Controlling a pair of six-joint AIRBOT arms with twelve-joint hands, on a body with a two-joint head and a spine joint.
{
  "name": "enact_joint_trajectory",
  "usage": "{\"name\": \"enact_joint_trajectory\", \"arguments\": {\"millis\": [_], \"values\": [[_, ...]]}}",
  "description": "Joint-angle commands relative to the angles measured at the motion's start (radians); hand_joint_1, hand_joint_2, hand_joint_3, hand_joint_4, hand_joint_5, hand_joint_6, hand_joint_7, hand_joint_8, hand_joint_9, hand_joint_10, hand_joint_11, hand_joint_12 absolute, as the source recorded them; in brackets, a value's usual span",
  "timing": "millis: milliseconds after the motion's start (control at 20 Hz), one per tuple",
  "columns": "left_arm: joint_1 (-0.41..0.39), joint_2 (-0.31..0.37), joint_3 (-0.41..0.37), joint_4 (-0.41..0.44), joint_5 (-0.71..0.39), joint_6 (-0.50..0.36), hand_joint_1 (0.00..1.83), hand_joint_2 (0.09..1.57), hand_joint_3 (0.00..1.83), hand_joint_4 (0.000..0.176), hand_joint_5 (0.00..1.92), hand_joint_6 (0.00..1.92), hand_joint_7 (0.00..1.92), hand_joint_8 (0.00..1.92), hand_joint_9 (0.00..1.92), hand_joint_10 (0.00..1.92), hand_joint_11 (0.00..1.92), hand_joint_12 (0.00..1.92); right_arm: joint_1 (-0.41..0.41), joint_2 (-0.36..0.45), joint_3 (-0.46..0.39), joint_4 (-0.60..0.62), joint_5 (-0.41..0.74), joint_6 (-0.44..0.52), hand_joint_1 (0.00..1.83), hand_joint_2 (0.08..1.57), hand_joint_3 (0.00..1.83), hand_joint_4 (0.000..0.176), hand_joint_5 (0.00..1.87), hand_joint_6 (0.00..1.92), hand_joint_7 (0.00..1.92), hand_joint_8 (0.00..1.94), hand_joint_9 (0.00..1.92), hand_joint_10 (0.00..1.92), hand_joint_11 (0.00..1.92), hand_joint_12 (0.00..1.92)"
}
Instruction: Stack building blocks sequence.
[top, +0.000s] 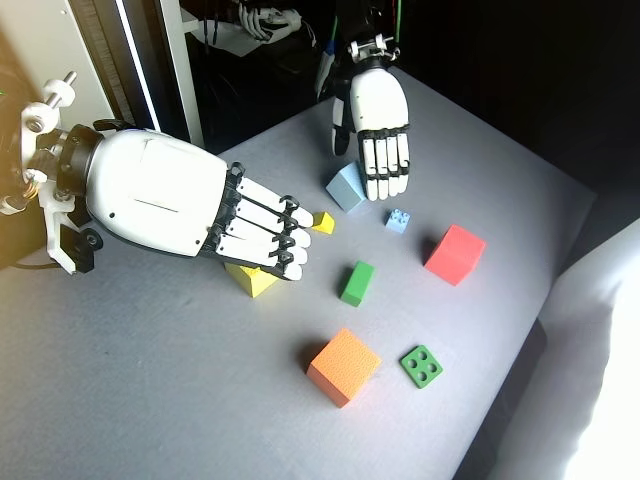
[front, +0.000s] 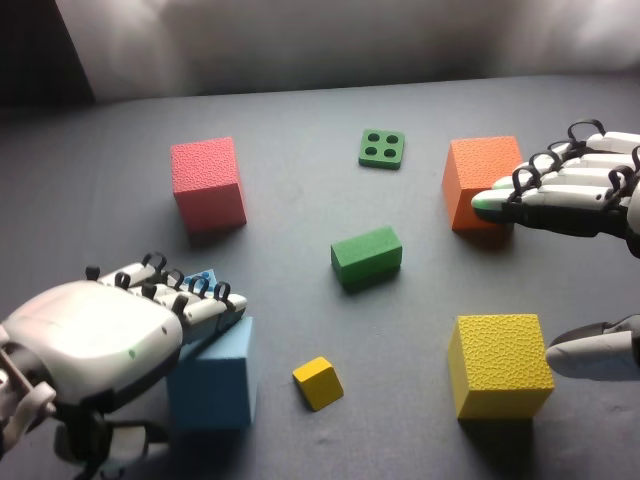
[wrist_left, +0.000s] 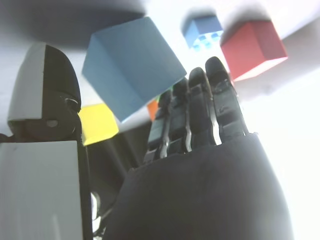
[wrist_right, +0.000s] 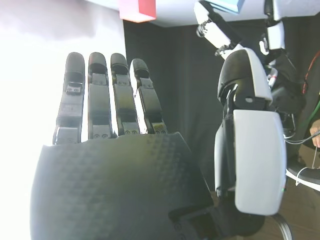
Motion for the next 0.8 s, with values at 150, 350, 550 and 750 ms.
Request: {"name": "enact_joint_trajectory", "arguments": {"millis": [150, 350, 550, 750], "values": [[-0.051, 0.034, -0.013, 0.013, -0.042, 0.025, 1.18, 1.11, 0.00, 0.000, 0.37, 0.00, 0.47, 0.01, 0.47, 0.02, 0.00, 0.97, 0.014, 0.008, -0.004, 0.010, 0.125, 0.004, 0.45, 1.09, 0.00, 0.000, 0.17, 0.00, 0.19, 0.00, 0.17, 0.00, 0.00, 0.42], [-0.101, 0.097, -0.053, -0.025, -0.003, 0.070, 1.17, 1.09, 0.00, 0.000, 0.36, 0.00, 0.46, 0.00, 0.47, 0.00, 0.00, 0.95, 0.014, 0.008, -0.004, 0.010, 0.125, 0.004, 0.42, 1.09, 0.00, 0.000, 0.17, 0.00, 0.18, 0.00, 0.16, 0.00, 0.00, 0.41], [-0.147, 0.133, -0.066, -0.045, 0.005, 0.096, 1.18, 1.07, 0.00, 0.000, 0.36, 0.00, 0.46, 0.00, 0.46, 0.00, 0.00, 0.94, 0.014, 0.008, -0.006, 0.010, 0.125, 0.003, 0.40, 1.09, 0.00, 0.000, 0.20, 0.01, 0.20, 0.00, 0.18, 0.00, 0.00, 0.47], [-0.176, 0.147, -0.071, -0.078, 0.010, 0.126, 1.16, 1.10, 0.01, 0.000, 0.33, 0.00, 0.44, 0.00, 0.46, 0.00, 0.00, 0.94, 0.014, 0.008, -0.006, 0.010, 0.125, 0.003, 0.41, 1.09, 0.00, 0.000, 0.20, 0.00, 0.21, 0.00, 0.19, 0.00, 0.00, 0.50]]}}
